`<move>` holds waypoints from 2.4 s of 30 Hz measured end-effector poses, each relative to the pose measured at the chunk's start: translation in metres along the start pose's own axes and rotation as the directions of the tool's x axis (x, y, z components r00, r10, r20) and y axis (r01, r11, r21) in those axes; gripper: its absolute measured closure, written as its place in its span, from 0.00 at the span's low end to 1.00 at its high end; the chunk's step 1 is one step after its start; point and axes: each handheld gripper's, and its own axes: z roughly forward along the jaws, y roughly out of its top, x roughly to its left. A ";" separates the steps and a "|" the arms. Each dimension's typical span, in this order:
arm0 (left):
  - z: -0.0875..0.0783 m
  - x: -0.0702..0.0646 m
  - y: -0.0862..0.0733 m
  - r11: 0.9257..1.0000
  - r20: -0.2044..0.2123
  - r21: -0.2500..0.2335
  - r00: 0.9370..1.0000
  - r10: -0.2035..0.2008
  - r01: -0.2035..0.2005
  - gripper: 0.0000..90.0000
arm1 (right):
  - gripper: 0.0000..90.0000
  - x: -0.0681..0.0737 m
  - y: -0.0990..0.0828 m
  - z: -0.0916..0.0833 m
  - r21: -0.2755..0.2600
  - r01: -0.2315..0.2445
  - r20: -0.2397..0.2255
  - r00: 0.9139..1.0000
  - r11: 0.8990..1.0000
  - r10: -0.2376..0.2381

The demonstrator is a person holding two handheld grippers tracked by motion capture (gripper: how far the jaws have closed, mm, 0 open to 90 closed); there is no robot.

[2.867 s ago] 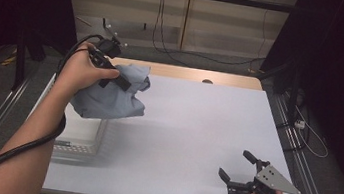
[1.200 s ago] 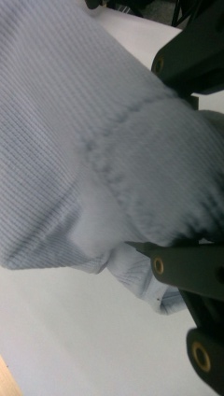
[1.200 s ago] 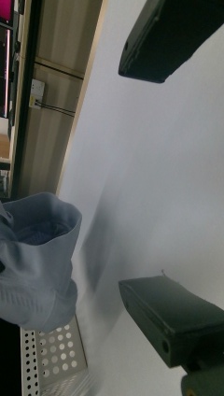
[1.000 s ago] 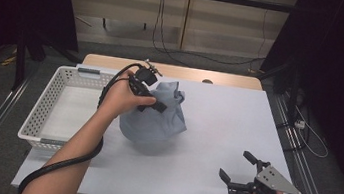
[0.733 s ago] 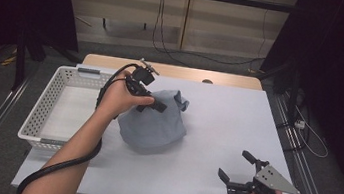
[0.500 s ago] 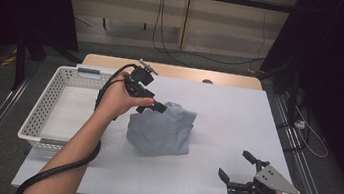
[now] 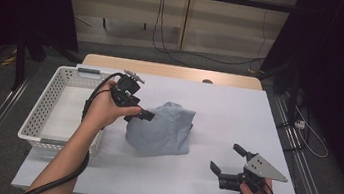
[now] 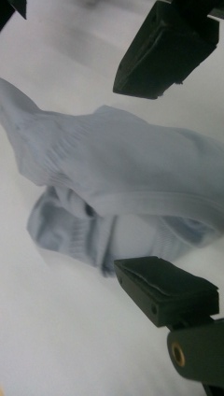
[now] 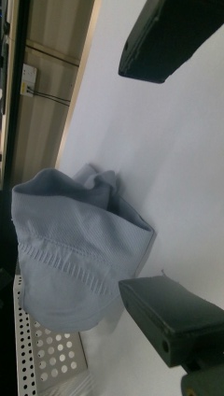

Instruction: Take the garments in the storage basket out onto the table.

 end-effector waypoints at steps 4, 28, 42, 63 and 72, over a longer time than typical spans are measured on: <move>-0.005 0.001 -0.012 1.000 -0.026 -0.008 1.000 -0.011 0.010 0.14 | 0.00 0.002 0.001 0.010 0.014 -0.004 -0.023 1.000 1.000 0.005; -0.006 -0.001 -0.062 0.989 -0.063 -0.128 0.994 -0.085 0.077 0.10 | 0.02 -0.002 0.012 0.052 0.141 0.003 -0.030 1.000 0.990 0.002; -0.004 0.006 -0.077 0.981 -0.062 -0.161 0.991 -0.116 0.105 0.09 | 0.05 0.000 0.024 0.089 0.174 -0.056 -0.111 0.991 0.983 0.076; -0.006 0.003 -0.075 0.981 -0.070 -0.176 0.993 -0.098 0.085 0.10 | 0.99 0.009 0.046 0.126 0.175 -0.092 -0.208 0.970 0.980 0.128; -0.006 0.004 -0.073 0.979 -0.071 -0.184 0.992 -0.100 0.086 0.10 | 1.00 0.000 0.046 0.104 0.189 -0.092 -0.176 0.976 0.978 0.126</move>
